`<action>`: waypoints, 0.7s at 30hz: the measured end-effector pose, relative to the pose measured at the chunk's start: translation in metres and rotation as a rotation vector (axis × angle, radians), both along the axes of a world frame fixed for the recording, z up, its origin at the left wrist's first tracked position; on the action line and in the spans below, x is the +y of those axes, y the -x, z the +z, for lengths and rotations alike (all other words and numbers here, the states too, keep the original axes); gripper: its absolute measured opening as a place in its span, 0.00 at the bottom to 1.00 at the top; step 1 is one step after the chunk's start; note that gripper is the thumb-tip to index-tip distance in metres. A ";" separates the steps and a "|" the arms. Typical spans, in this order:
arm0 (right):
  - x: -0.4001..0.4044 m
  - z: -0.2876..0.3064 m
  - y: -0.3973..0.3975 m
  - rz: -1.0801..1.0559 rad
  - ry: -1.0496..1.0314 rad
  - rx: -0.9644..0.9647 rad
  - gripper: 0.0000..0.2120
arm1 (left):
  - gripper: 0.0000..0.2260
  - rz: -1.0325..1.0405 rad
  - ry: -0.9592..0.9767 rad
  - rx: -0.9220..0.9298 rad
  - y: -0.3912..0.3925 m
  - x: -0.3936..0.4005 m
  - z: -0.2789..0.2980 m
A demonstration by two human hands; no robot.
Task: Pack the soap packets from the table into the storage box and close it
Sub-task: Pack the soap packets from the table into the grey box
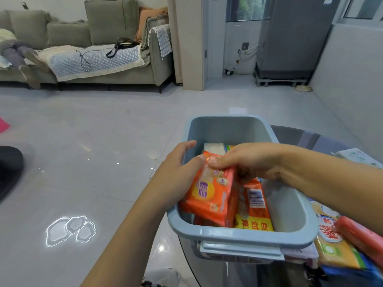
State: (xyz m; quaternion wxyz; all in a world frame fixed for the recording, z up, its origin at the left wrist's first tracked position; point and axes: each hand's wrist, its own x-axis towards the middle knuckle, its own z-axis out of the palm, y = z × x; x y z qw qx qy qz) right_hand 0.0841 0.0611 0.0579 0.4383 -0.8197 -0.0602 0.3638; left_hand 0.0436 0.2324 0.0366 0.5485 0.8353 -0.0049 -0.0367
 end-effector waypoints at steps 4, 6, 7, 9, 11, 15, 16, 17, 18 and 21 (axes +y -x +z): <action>0.006 -0.003 0.001 0.080 0.096 -0.055 0.13 | 0.18 0.018 -0.047 -0.038 0.001 -0.002 0.001; 0.006 -0.003 0.004 0.113 0.128 -0.152 0.14 | 0.19 0.012 -0.049 -0.049 0.000 -0.001 -0.001; 0.006 -0.002 0.005 0.114 0.155 -0.220 0.14 | 0.19 0.009 -0.041 -0.048 0.000 0.000 -0.002; 0.006 -0.002 0.007 0.080 0.177 -0.334 0.11 | 0.19 0.006 -0.032 -0.046 -0.001 0.001 -0.002; 0.007 -0.003 0.008 0.024 0.153 -0.378 0.08 | 0.18 0.006 -0.035 -0.056 -0.001 0.001 -0.003; 0.003 -0.003 0.004 -0.132 0.064 -0.422 0.06 | 0.18 -0.001 -0.017 -0.048 -0.001 0.000 -0.003; 0.002 -0.003 0.001 -0.184 0.031 -0.415 0.05 | 0.18 -0.003 -0.017 -0.046 -0.001 0.000 -0.003; 0.002 -0.003 -0.002 -0.236 0.006 -0.406 0.04 | 0.18 -0.004 -0.015 -0.044 -0.002 0.000 -0.003; 0.001 -0.003 -0.007 -0.286 -0.008 -0.400 0.03 | 0.18 -0.005 -0.013 -0.043 -0.002 0.000 -0.003; 0.001 -0.002 -0.028 -0.382 0.018 -0.467 0.07 | 0.18 -0.006 -0.006 -0.036 -0.001 0.001 -0.003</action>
